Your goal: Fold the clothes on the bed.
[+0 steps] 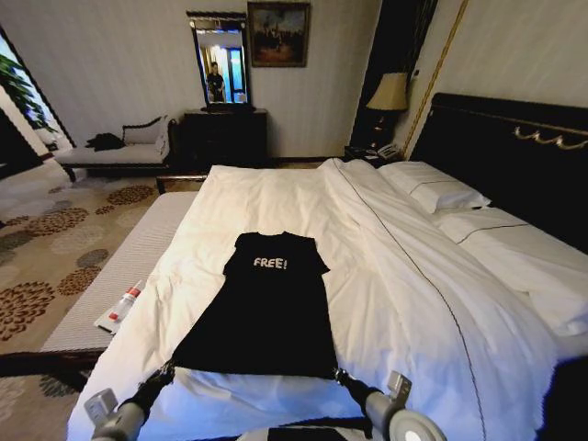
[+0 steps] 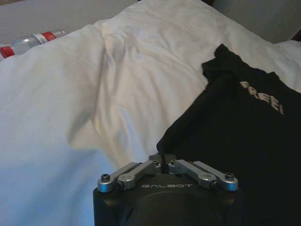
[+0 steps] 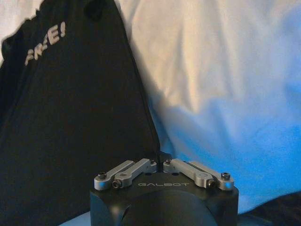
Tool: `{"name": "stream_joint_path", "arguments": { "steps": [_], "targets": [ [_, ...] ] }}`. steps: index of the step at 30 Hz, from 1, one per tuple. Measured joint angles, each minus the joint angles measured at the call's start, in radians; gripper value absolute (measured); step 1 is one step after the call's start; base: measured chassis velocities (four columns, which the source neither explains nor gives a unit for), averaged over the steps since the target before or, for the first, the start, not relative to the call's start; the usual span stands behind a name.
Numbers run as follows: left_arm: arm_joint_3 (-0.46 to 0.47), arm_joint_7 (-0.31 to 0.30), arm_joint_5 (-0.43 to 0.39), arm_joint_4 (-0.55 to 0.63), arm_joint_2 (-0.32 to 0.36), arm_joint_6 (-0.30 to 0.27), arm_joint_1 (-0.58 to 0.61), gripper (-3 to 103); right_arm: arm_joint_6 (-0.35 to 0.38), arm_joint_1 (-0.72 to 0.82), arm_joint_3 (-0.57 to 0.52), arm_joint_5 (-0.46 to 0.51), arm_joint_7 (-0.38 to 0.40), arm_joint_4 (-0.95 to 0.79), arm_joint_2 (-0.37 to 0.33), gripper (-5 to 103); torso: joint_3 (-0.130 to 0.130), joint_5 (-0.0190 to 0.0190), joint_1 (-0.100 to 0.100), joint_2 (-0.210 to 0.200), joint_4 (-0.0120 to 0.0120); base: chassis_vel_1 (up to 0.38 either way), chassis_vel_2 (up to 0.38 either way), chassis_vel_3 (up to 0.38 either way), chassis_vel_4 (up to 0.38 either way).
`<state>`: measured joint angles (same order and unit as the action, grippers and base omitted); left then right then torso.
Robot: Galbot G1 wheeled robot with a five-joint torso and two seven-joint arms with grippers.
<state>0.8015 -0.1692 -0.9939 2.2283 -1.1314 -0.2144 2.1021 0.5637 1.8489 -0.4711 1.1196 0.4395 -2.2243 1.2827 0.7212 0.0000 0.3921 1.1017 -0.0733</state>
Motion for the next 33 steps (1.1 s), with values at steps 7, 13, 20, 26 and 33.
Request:
{"name": "stream_joint_path", "arguments": {
  "steps": [7,13,20,26,33],
  "targets": [
    [0.029,0.015,0.027,0.041,-0.019,0.029,0.122,2,0.026,0.029,-0.005,-0.041,0.015,-0.015,-0.012,1,0.0,0.0001,0.0,0.0,-0.0001,0.0,0.0,0.0,0.0],
    [0.02,0.035,0.079,0.036,-0.06,0.084,0.234,2,0.041,0.058,-0.008,-0.076,0.028,-0.036,-0.02,1,0.0,0.0,0.0,0.0,-0.0001,0.0,0.0,0.0,0.0],
    [-0.03,0.045,0.16,0.017,-0.092,0.134,0.268,2,0.05,0.085,-0.029,-0.092,0.033,-0.057,-0.036,1,0.0,0.0001,0.0,0.0,-0.0001,0.0,0.0,0.0,0.0],
    [-0.042,0.04,0.182,0.004,-0.1,0.134,0.241,2,0.053,0.093,-0.016,-0.113,0.031,-0.049,-0.031,1,0.0,0.0,0.0,0.0,-0.0001,0.0,0.0,0.0,0.0],
    [-0.091,0.027,0.237,-0.003,-0.114,0.133,0.216,2,0.0,0.063,0.036,-0.188,-0.028,-0.015,0.004,1,0.0,0.0,0.0,0.0,-0.0001,0.0,0.0,0.0,0.0]
  ]
}}
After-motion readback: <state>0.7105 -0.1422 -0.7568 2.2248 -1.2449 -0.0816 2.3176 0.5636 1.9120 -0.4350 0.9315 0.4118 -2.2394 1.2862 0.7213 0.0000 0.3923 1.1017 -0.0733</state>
